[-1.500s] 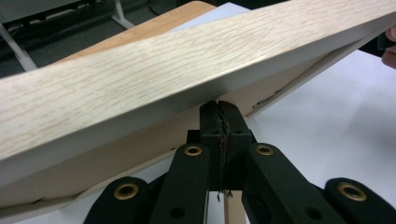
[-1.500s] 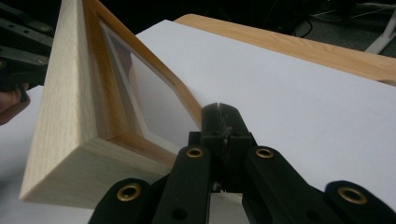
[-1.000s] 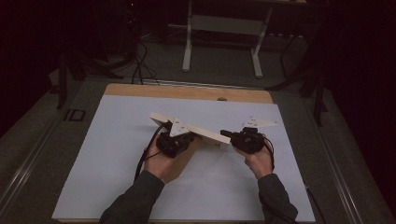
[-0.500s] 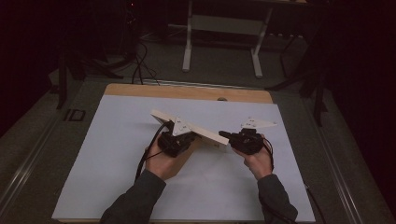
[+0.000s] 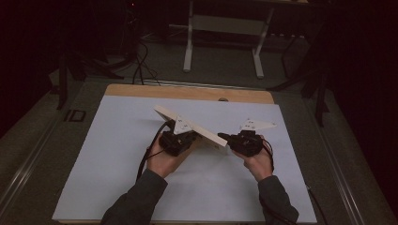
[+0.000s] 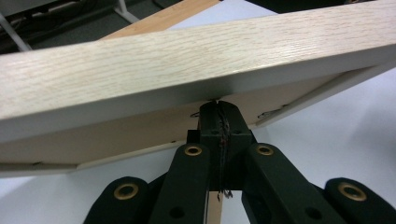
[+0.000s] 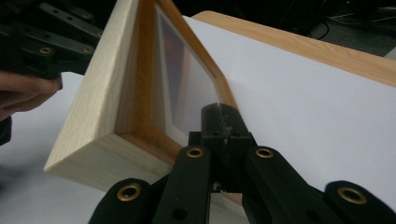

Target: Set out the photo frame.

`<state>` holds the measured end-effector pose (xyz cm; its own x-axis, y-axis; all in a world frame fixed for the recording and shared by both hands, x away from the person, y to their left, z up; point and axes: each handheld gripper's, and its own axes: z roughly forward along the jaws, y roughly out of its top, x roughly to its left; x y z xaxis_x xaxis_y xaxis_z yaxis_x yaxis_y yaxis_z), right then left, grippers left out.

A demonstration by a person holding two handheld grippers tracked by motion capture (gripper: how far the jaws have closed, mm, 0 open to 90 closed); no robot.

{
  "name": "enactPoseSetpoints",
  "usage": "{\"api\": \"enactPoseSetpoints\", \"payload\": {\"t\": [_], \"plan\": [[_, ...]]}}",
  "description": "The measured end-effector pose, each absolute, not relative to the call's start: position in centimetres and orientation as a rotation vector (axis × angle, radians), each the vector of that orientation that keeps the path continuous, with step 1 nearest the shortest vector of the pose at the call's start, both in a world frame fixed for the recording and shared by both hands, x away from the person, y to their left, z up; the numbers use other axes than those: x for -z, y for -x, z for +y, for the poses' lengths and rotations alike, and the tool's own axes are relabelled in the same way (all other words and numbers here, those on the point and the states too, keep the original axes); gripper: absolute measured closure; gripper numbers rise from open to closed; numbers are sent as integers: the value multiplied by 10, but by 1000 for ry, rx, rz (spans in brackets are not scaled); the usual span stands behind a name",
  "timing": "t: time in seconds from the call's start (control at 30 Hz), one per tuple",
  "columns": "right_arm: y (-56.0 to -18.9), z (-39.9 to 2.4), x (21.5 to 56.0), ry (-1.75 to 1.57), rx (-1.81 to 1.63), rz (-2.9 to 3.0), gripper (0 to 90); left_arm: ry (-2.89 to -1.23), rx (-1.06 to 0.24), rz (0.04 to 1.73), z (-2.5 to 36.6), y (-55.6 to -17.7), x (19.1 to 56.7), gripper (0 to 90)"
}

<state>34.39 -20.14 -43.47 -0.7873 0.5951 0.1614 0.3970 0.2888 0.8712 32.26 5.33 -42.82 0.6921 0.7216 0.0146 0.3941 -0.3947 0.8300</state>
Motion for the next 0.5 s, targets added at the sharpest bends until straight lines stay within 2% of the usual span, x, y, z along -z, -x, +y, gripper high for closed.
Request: {"api": "enactPoseSetpoints", "payload": {"t": [0.5], "plan": [[-341, -193, 433, -866, -1506, 2396, 900, -2031, -452, 869, 54, -330, 432, 900]]}}
